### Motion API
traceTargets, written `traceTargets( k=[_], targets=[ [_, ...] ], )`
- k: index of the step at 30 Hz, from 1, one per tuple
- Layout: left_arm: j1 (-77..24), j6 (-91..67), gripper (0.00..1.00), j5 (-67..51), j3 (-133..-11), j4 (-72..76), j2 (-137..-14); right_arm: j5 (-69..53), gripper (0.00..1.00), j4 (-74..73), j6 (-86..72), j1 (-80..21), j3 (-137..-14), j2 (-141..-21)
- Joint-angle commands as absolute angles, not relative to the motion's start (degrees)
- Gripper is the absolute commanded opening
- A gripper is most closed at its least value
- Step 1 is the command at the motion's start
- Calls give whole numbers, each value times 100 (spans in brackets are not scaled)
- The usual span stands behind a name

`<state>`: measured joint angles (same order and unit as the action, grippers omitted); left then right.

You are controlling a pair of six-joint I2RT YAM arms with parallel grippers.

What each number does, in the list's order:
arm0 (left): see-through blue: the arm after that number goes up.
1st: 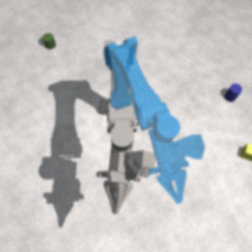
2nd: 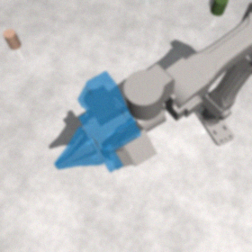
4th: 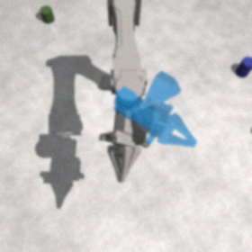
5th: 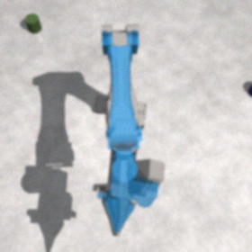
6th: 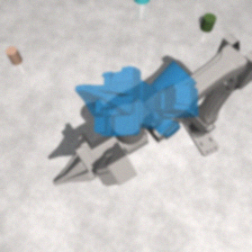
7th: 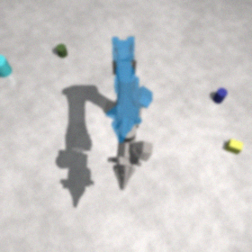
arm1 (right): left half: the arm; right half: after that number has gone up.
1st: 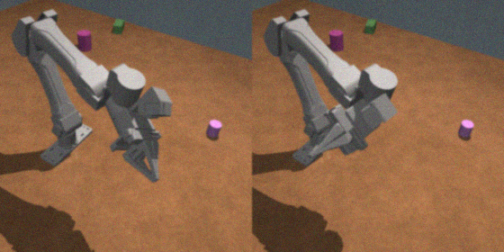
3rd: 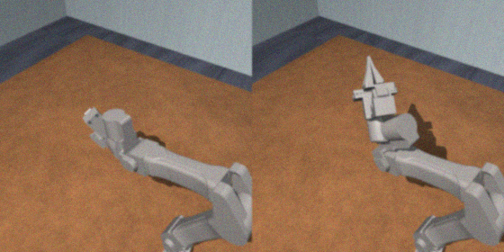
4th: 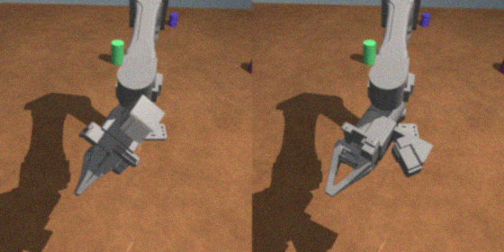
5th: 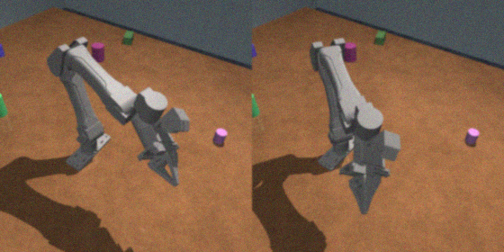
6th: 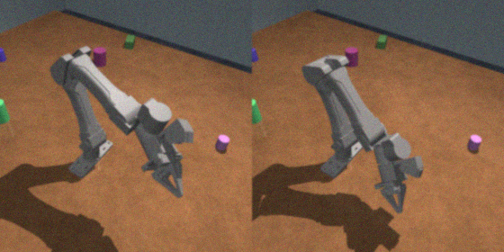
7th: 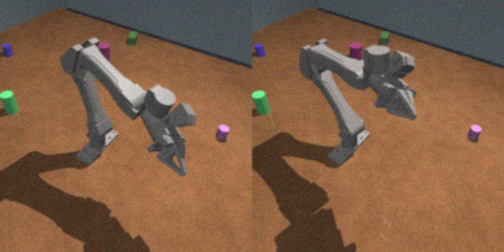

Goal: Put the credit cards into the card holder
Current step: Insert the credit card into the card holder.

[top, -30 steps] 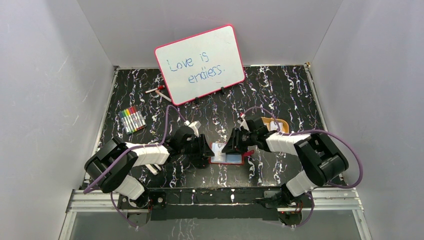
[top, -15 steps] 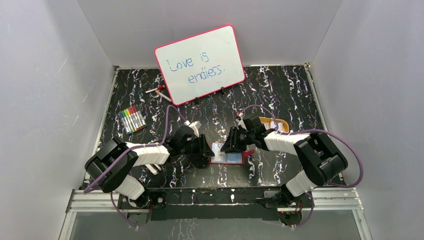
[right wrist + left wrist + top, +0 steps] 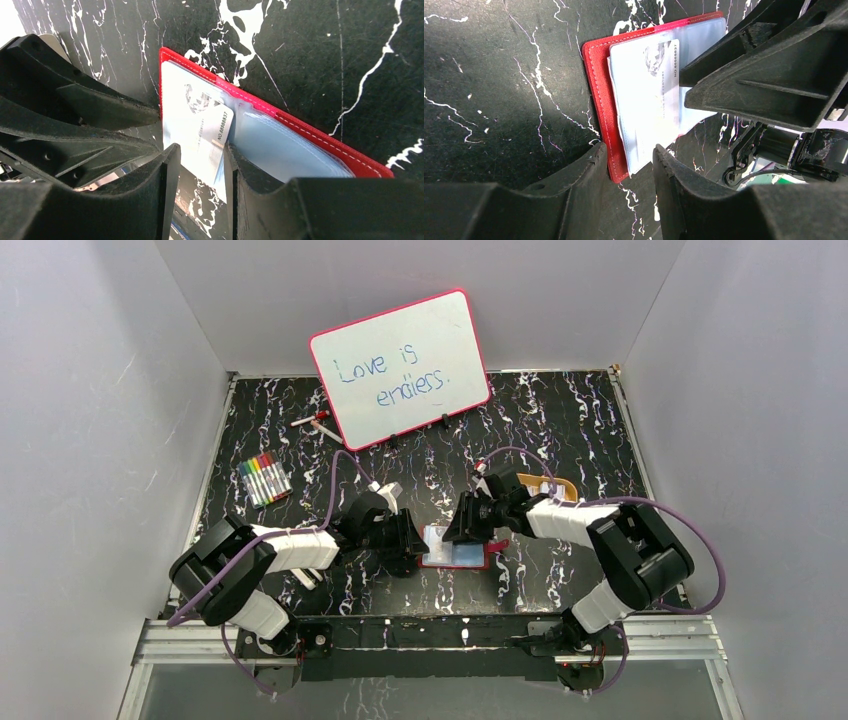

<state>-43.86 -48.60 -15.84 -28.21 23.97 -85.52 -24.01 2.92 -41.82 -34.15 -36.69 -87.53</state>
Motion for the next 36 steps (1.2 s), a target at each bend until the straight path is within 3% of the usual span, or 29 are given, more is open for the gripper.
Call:
traceTargets(
  k=[1,16,29,36],
  targets=[
    [-4421,-4778,37,-1601,-2777,2360,-8419,-2381,47,245,-4127,-3467,-3907,-8927],
    [-4436,-4776,37,-1683,-2786,2425,-8489,-2804,43,831,-4437,-3695,-3980,-9159],
    [-4430,-4807,50,-155,-2840,1195,-6723,-1534,50,-1256,-3635,-3599,-4170,-7205],
    [-4431,-4825,45,-951,-3008,2053,-6869,-1898,48,-574,-3839,-3106,-3147,-6892]
  ],
)
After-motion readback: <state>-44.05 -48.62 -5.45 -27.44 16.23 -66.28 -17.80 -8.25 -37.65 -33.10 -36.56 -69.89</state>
